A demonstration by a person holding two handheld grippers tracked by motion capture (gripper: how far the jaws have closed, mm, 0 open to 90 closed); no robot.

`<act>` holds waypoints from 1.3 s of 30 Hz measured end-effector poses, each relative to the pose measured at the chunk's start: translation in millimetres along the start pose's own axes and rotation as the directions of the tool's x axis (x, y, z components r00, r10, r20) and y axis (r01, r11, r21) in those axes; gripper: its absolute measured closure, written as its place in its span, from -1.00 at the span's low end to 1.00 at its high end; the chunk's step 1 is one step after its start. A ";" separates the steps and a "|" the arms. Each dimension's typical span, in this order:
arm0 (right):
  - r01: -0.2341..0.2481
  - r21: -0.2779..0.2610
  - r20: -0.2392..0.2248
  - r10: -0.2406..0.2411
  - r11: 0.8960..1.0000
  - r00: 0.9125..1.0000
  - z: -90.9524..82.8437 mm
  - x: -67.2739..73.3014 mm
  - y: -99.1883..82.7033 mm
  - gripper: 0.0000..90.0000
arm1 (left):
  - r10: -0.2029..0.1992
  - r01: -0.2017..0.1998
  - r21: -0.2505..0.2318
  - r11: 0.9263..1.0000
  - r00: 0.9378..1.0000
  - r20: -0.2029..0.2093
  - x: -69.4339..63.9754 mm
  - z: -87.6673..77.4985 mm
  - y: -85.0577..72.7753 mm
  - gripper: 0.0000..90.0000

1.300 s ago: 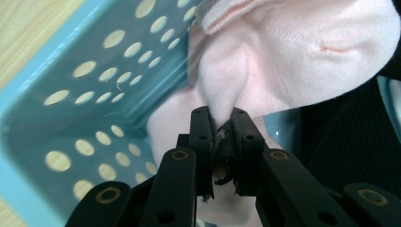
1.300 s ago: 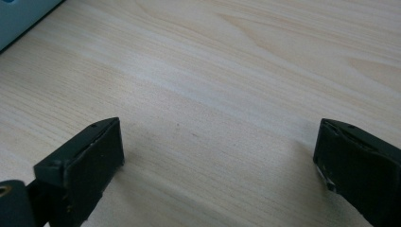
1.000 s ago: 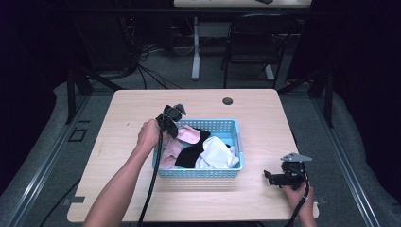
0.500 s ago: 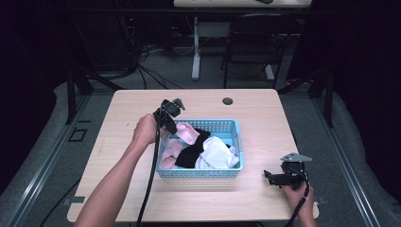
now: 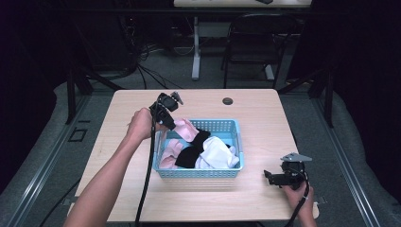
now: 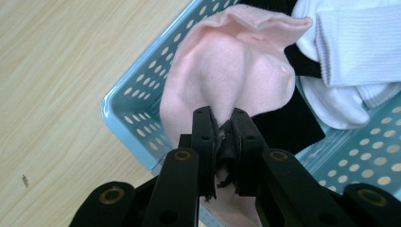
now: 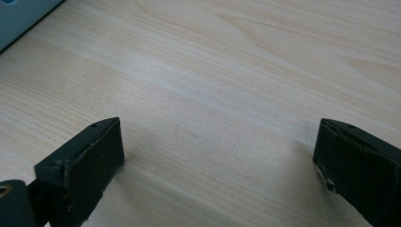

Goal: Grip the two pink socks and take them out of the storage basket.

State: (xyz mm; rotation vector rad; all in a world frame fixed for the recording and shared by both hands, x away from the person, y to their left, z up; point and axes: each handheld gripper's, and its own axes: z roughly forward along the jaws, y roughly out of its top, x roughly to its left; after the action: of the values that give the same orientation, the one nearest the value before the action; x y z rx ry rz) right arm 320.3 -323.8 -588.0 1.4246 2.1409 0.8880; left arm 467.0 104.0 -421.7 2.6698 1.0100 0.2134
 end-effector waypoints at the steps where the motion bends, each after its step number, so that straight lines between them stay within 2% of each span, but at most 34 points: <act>1: 0.000 0.000 0.000 0.000 1.000 1.000 0.0 0.0 0.0 -0.95 | 0.003 -0.003 -0.001 1.000 1.000 0.002 0.3 -1.3 0.0 0.83; 10: 0.002 0.001 -0.001 -0.002 1.000 1.000 -0.2 -0.1 -0.1 -0.95 | 0.005 -0.005 0.002 1.000 1.000 0.005 3.1 -6.3 1.6 0.83; 15: 0.002 0.002 0.000 -0.002 1.000 1.000 -0.3 -0.1 -0.1 -0.95 | -0.003 0.003 -0.023 1.000 1.000 0.021 4.5 -18.8 2.7 0.83; 19: 0.003 0.002 0.000 -0.003 1.000 1.000 -0.2 -0.1 0.0 -0.95 | 0.008 -0.007 -0.029 1.000 1.000 0.020 5.9 -28.2 2.2 0.83; 33: 0.002 0.004 0.001 -0.002 1.000 1.000 -0.3 -0.1 0.1 -0.95 | -0.008 0.009 -0.054 0.999 1.000 0.013 13.4 -54.1 -3.6 0.83; 39: 0.002 0.004 0.002 -0.002 1.000 1.000 -0.3 -0.1 0.1 -0.95 | -0.022 0.022 -0.056 0.998 1.000 -0.002 20.9 -66.1 -11.6 0.83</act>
State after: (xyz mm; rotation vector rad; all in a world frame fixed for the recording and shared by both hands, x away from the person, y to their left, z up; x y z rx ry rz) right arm 320.2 -323.9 -587.7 1.4247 2.1430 0.8817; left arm 459.9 139.9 -361.6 2.6076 1.0186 0.2374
